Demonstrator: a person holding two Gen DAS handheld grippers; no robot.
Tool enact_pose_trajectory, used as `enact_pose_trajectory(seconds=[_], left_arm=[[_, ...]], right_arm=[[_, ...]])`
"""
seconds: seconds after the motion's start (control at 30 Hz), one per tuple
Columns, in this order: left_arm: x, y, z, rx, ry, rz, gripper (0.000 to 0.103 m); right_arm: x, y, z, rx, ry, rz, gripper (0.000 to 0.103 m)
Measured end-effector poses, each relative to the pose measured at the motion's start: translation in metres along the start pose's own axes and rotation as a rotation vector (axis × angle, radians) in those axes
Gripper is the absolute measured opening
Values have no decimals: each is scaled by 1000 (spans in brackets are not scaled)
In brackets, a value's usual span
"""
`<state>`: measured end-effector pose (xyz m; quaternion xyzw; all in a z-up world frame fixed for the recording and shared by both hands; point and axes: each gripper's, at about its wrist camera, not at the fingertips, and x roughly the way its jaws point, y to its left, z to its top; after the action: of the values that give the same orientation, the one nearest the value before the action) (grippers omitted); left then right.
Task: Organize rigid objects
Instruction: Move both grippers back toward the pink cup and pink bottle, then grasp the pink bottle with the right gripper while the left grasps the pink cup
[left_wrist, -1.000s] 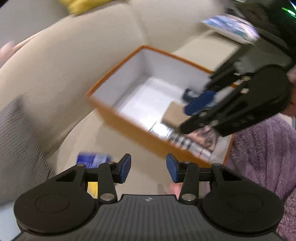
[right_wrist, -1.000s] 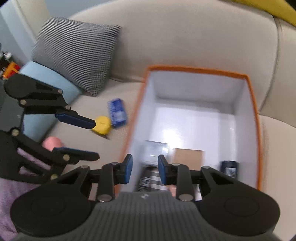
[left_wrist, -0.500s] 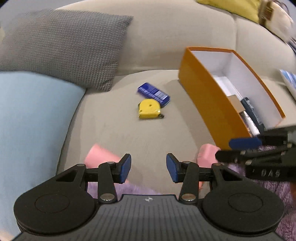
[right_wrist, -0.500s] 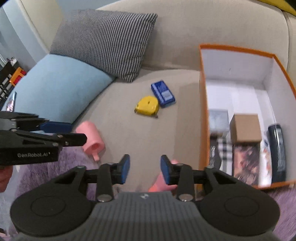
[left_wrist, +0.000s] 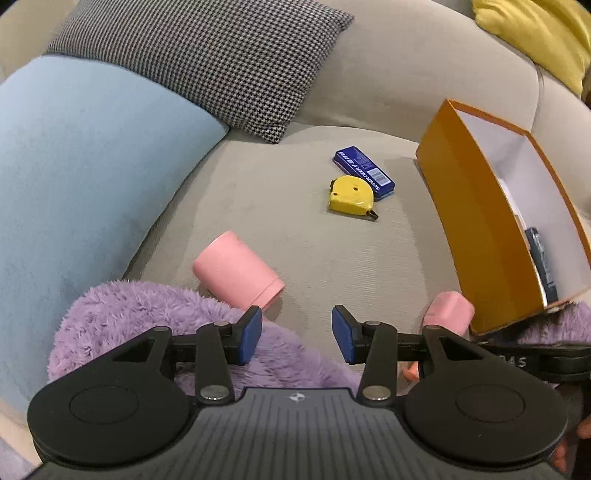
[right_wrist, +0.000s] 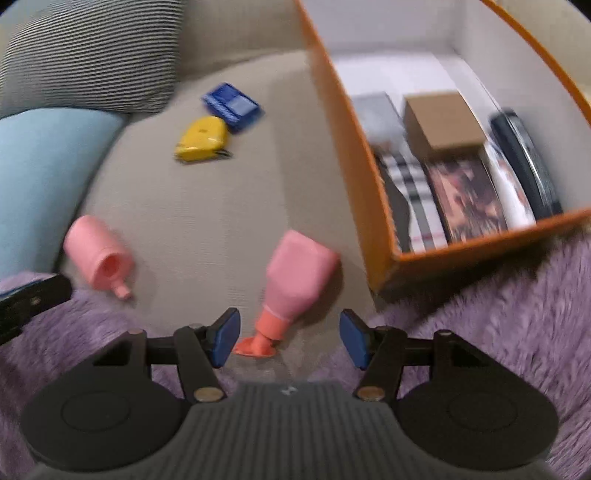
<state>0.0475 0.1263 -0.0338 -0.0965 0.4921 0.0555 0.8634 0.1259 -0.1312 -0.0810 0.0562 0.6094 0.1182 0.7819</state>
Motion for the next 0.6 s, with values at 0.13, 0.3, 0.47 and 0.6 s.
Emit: enact_pose_trajectory(seconds=[0.13,0.3,0.47,0.6], left_arm=[[2,5,1,-22,-2,-19,52],[4,13,5,-55,1,-39,52],[11,23,15,-100,17,-42,52],[16,33,24,-138,33,-39,52]], right_arm=[[15,-2,4,46,25,-19,61],[31,4,10,72,33,-9,61],[43,17,14,42,30,-36,60],[48,20,15,38,31,-83,49]])
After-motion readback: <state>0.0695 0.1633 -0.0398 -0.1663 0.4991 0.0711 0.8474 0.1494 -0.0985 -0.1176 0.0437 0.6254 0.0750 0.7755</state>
